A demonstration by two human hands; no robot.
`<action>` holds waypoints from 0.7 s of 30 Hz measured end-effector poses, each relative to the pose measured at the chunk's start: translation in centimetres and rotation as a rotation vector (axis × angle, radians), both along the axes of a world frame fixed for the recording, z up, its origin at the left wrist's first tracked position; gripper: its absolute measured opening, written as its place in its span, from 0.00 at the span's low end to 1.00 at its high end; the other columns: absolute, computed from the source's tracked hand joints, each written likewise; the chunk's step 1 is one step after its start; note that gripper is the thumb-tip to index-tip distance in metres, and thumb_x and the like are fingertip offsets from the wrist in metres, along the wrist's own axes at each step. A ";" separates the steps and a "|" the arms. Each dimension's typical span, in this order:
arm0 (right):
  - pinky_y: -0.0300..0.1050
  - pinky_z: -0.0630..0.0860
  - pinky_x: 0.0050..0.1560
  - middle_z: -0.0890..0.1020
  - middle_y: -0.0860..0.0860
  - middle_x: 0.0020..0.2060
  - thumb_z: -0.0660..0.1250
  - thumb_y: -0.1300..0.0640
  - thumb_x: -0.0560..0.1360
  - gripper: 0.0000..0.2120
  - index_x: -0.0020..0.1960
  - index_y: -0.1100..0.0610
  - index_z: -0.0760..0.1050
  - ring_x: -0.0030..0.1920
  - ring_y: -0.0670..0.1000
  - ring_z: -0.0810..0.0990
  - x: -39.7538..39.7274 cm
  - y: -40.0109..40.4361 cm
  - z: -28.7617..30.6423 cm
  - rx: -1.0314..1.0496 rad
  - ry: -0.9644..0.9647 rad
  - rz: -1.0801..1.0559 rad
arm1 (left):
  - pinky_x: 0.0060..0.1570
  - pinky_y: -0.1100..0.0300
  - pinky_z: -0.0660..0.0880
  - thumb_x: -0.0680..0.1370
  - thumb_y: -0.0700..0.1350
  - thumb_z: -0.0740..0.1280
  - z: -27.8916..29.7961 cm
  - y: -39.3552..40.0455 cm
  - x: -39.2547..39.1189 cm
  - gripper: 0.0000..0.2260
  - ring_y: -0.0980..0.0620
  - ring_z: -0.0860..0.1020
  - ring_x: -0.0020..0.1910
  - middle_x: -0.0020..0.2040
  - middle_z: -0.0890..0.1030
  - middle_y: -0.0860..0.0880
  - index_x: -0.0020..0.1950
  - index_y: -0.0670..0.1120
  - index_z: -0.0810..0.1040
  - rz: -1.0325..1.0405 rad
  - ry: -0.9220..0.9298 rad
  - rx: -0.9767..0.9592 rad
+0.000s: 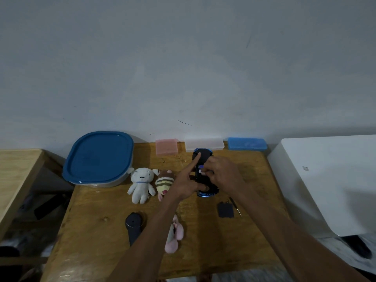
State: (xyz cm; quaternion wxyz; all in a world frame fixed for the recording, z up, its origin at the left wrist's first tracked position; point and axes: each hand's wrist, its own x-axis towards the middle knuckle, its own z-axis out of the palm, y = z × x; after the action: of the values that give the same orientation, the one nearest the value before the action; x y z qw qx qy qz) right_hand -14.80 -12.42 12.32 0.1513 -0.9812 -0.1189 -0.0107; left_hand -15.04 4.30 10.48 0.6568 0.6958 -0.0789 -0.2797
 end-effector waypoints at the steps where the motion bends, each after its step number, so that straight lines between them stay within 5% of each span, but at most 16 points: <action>1: 0.51 0.73 0.40 0.81 0.55 0.43 0.68 0.61 0.76 0.03 0.47 0.56 0.80 0.43 0.57 0.79 0.0 0.0 0.0 0.021 0.005 -0.011 | 0.56 0.49 0.81 0.70 0.27 0.74 0.1 -0.1 0.0 0.47 0.49 0.78 0.61 0.66 0.72 0.57 0.80 0.59 0.59 0.006 -0.009 0.009; 7: 0.47 0.71 0.46 0.77 0.51 0.44 0.65 0.60 0.77 0.05 0.49 0.56 0.80 0.45 0.51 0.74 -0.1 -0.2 1.5 0.094 0.031 0.035 | 0.52 0.58 0.81 0.70 0.26 0.74 0.3 0.1 0.3 0.47 0.59 0.79 0.56 0.65 0.74 0.57 0.80 0.59 0.59 0.018 -0.025 -0.004; 15: 0.47 0.74 0.53 0.79 0.50 0.47 0.58 0.64 0.81 0.11 0.56 0.54 0.76 0.47 0.48 0.76 -0.1 0.3 2.3 0.623 0.220 -0.230 | 0.52 0.46 0.82 0.69 0.26 0.75 0.6 0.4 0.4 0.49 0.43 0.81 0.58 0.67 0.75 0.52 0.80 0.60 0.59 0.059 0.014 -0.041; 21: 0.41 0.77 0.54 0.83 0.46 0.47 0.69 0.61 0.78 0.12 0.49 0.42 0.76 0.46 0.41 0.80 -1.4 0.7 2.9 0.964 0.164 -0.355 | 0.50 0.45 0.83 0.69 0.26 0.75 0.2 0.7 0.1 0.50 0.43 0.82 0.56 0.65 0.76 0.55 0.80 0.60 0.58 0.087 0.017 -0.020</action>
State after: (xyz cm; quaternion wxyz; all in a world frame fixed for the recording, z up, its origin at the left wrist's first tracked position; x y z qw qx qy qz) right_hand -16.20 -11.74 15.22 0.5907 -0.8028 0.0799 -0.0128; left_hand -14.95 5.01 10.66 0.6759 0.6895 -0.0457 -0.2563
